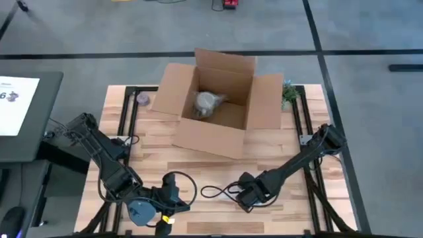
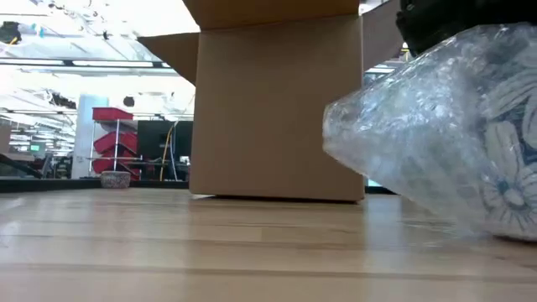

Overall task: Wrap mug
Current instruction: Wrap the white blue mug with the transparent bubble wrap

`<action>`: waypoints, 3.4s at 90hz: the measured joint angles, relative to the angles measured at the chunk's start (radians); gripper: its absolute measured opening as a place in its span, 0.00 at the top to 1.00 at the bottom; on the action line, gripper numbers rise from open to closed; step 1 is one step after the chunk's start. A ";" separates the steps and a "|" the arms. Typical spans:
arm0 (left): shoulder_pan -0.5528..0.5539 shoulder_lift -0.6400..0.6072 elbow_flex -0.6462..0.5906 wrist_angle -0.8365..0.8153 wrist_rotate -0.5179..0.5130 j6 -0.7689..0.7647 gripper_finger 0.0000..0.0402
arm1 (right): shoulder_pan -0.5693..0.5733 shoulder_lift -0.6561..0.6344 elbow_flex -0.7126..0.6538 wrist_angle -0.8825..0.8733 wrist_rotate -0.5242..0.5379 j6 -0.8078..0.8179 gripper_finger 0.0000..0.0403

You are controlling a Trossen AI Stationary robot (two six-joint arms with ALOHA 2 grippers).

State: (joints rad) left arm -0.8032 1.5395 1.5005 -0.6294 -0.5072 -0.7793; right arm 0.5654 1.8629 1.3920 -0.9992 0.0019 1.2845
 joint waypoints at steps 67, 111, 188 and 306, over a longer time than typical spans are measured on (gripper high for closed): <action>0.000 0.000 0.000 0.001 0.000 -0.001 1.00 | -0.006 -0.230 -0.132 0.116 0.059 0.123 1.00; -0.004 0.000 0.000 0.000 0.000 0.001 1.00 | 0.004 -0.032 -0.074 0.084 0.079 0.057 1.00; -0.004 0.000 0.000 -0.001 0.000 0.008 1.00 | -0.033 0.163 0.190 -0.024 -0.028 -0.183 1.00; -0.010 0.000 0.000 0.000 0.003 0.004 1.00 | 0.001 0.181 0.191 -0.112 -0.043 -0.066 1.00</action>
State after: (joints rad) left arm -0.8127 1.5397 1.5005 -0.6292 -0.5037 -0.7753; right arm 0.5659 2.0438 1.5833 -1.1114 -0.0406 1.2189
